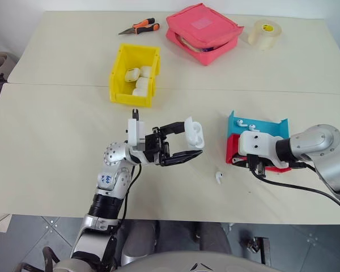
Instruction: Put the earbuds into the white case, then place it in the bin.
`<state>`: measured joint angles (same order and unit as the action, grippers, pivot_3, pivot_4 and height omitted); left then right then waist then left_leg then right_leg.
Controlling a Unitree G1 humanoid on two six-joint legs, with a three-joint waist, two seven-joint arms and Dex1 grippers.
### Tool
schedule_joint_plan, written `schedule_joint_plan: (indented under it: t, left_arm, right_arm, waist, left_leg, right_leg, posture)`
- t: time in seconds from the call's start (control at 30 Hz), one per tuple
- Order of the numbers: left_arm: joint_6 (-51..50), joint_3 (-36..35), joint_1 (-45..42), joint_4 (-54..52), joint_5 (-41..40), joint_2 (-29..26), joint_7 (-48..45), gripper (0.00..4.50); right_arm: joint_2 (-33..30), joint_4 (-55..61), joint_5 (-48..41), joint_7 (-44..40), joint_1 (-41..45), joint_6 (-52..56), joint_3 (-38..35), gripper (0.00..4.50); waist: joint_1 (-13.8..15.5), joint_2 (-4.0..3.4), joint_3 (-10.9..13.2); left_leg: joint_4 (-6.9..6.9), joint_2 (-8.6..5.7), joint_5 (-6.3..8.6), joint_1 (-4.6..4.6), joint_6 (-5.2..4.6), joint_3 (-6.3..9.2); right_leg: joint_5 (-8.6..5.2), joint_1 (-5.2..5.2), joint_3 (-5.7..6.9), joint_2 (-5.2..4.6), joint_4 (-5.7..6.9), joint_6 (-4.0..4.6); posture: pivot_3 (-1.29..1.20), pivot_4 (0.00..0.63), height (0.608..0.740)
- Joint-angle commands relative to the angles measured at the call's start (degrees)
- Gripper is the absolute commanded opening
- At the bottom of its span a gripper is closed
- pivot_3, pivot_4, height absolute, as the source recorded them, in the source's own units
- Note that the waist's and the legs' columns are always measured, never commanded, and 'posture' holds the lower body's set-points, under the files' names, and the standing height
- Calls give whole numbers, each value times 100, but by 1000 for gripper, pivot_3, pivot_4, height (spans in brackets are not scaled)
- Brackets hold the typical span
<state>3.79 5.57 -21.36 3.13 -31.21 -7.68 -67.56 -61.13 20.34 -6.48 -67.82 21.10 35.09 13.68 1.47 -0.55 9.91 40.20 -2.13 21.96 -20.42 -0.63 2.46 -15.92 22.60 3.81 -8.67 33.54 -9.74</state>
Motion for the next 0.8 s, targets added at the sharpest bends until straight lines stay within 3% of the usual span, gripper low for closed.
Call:
schedule_joint_plan:
  t: [0.03,0.23,0.37,0.5,0.8]
  left_arm:
    - [-3,-28,-47,-105,-136,-22,-93,2800]
    - [-160,-111,-208,-24,-251,-109,-261,2800]
    - [-270,-99,-387,107,-241,-92,-312,2800]
    - [-585,-117,-587,159,-313,-124,-325,2800]
    - [-1027,-96,-615,-112,-400,-175,-335,2800]
  right_arm:
    - [-71,516,-718,-61,-413,230,-1089,899]
    - [553,1183,-2073,60,-1570,267,-3211,899]
    - [1599,1407,-3118,591,-1805,95,-3998,899]
    - [2701,1634,-3888,1454,-1540,-97,-3937,899]
    - [3899,1829,-4459,2477,-1074,-486,-2999,899]
  waist:
    - [13,0,0]
    - [18,1,1]
    - [12,3,1]
    - [-15,2,1]
    - [-16,-1,0]
  left_leg:
    - [0,-1,0,-1,0,1]
    - [0,0,0,0,0,0]
    - [1,1,0,3,1,-2]
    - [3,2,-1,9,3,-4]
    - [0,1,-3,11,5,-1]
  right_leg:
    - [0,0,0,0,-1,0]
    - [0,-3,5,1,1,0]
    - [0,-4,2,3,8,0]
    - [0,-4,-4,4,14,0]
    - [0,-1,-7,6,19,0]
  posture:
    - [0,150,740]
    - [0,150,740]
    - [0,150,740]
    - [0,150,740]
    - [0,150,740]
